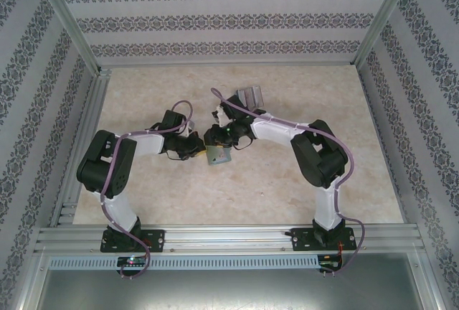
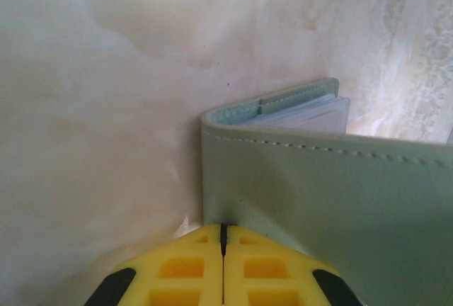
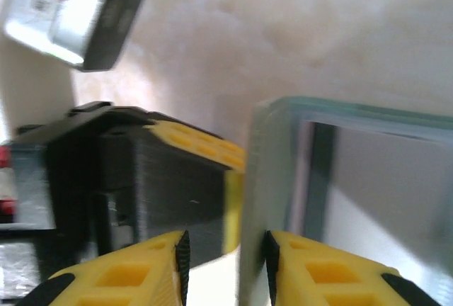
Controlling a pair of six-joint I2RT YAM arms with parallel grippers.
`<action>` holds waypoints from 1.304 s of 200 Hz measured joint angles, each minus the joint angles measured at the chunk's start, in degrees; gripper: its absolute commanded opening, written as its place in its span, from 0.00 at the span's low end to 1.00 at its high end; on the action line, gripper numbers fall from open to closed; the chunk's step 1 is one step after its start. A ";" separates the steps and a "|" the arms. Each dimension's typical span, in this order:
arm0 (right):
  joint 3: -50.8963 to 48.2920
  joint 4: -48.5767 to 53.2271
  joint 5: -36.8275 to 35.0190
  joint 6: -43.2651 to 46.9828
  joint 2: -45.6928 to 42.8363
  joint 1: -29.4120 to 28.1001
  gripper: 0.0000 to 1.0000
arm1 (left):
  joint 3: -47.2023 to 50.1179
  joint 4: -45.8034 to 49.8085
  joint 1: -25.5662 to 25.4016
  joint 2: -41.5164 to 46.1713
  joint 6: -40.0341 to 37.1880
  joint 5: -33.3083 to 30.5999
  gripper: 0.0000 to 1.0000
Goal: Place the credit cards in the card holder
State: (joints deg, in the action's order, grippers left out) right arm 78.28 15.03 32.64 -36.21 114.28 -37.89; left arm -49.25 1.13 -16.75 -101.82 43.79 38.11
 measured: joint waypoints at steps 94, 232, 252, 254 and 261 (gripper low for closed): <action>8.63 -1.05 -1.29 -0.35 6.03 -4.00 0.37 | 5.81 7.43 8.94 9.75 -1.75 -0.87 0.45; 16.74 9.62 -5.84 3.63 11.04 -7.65 0.63 | 7.72 16.24 20.83 30.38 -2.32 0.59 0.40; 12.20 10.45 -8.02 4.33 5.75 -6.64 0.63 | 6.16 16.55 20.06 30.01 -2.14 0.92 0.38; 11.74 10.49 -8.28 4.44 5.16 -6.43 0.63 | 5.95 16.57 19.93 29.90 -2.14 0.94 0.38; 10.43 10.64 -8.98 4.68 3.34 -5.86 0.63 | 5.33 16.57 19.39 29.57 -2.12 0.96 0.37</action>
State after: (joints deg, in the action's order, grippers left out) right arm 88.71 25.67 23.66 -31.53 117.62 -43.75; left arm -43.92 17.69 2.63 -72.25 41.67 39.07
